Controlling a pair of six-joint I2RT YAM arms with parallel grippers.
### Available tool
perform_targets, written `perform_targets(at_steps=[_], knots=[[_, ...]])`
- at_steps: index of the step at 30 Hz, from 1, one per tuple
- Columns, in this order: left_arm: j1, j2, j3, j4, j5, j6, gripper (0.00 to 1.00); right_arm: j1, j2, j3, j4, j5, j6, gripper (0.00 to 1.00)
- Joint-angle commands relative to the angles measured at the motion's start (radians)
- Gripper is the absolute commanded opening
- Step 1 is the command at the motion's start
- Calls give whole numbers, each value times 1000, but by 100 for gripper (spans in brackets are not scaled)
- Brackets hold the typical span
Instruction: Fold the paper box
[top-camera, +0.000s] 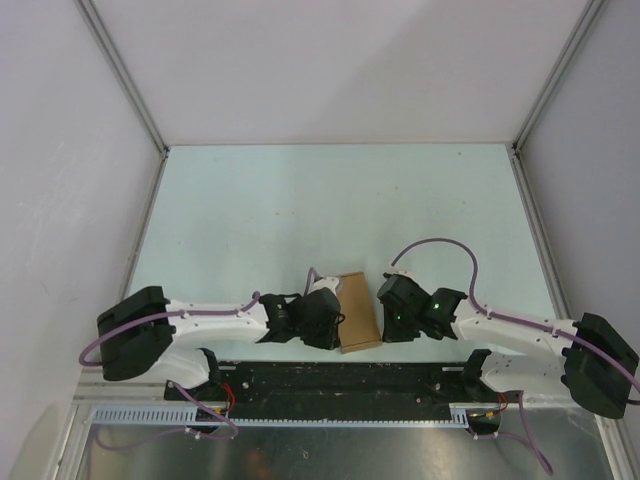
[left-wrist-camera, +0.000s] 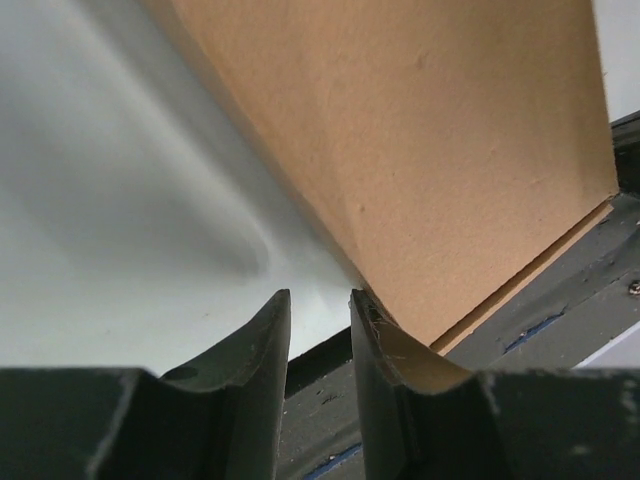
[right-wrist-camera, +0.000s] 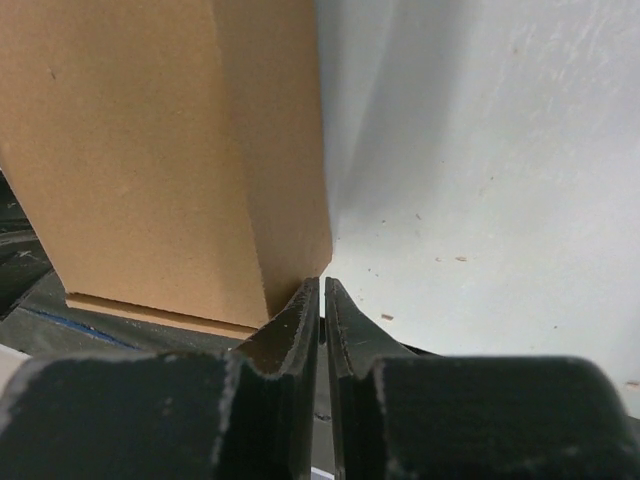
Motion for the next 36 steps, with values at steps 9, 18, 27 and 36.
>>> perform_targets(at_steps=[9, 18, 27, 36], knots=[[-38, 45, 50, 28, -32, -55, 35, 41, 18, -12, 97, 11, 99, 9], [-66, 87, 78, 57, -30, -67, 35, 39, 26, -35, 182, 11, 156, 8], [-77, 102, 92, 73, -27, -69, 34, 39, 14, -35, 229, -15, 189, 7], [-48, -43, -75, 24, -67, -130, 35, -78, 17, -32, 91, 73, 47, 11]])
